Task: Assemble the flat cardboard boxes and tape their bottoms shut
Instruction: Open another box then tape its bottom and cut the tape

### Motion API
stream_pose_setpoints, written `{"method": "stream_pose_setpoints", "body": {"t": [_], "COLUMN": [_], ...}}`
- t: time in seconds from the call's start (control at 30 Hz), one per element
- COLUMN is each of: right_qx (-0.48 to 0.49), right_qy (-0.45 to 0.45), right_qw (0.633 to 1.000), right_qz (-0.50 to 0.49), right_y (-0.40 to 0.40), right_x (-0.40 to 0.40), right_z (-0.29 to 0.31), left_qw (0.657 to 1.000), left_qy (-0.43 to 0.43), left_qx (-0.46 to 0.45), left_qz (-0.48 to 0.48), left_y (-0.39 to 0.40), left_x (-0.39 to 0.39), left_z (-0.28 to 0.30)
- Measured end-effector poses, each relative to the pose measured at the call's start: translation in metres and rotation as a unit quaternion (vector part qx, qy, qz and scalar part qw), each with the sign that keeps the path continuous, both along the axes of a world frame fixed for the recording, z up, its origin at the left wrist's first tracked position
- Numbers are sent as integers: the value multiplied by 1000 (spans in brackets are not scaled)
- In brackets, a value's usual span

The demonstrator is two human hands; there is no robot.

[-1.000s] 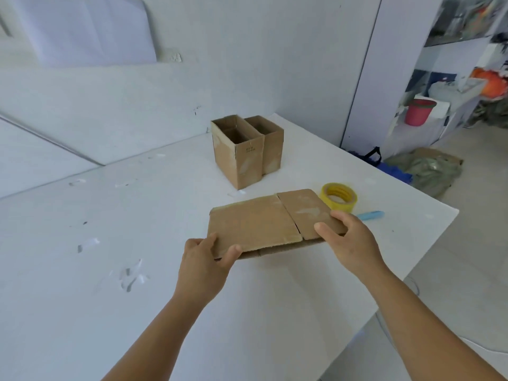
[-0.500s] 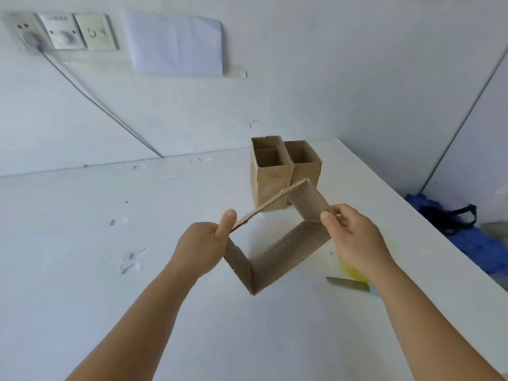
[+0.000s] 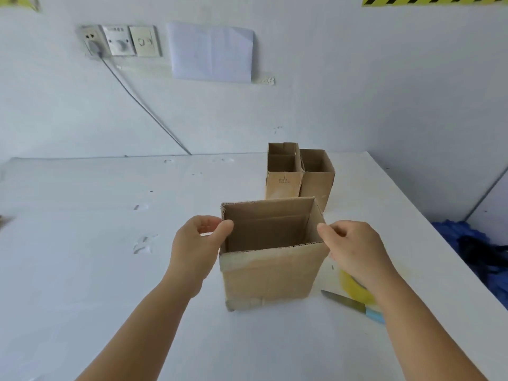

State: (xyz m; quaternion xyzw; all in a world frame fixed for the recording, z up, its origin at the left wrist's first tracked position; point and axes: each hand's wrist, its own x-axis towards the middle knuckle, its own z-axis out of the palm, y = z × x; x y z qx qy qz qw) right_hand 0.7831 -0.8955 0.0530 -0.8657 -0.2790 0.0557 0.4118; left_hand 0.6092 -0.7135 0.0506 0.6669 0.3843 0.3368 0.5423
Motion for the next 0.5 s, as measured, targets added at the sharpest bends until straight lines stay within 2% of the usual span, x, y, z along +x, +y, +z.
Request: {"method": "stream_pose_setpoints", "body": {"t": [0.1, 0.2, 0.27, 0.37, 0.5], "right_qx": [16, 112, 152, 154, 174], "right_qy": [1, 8, -21, -73, -117], "right_qw": [1000, 994, 988, 982, 976], "right_qz": [15, -1, 34, 84, 57], "right_y": [-1, -4, -8, -10, -3], "right_x": [-4, -11, -15, -17, -18], "right_z": [-13, -23, -28, -36, -40], "left_qw": [1000, 998, 993, 981, 969], "left_qy": [-7, -39, -43, -17, -36], "left_qx": [-9, 18, 73, 177, 234], "left_qz": [-13, -43, -77, -80, -69], "left_y": [-5, -12, -15, -14, -13], "left_x": [4, 3, -1, -4, -3], "left_z": [-10, -18, -24, -35, -39]}}
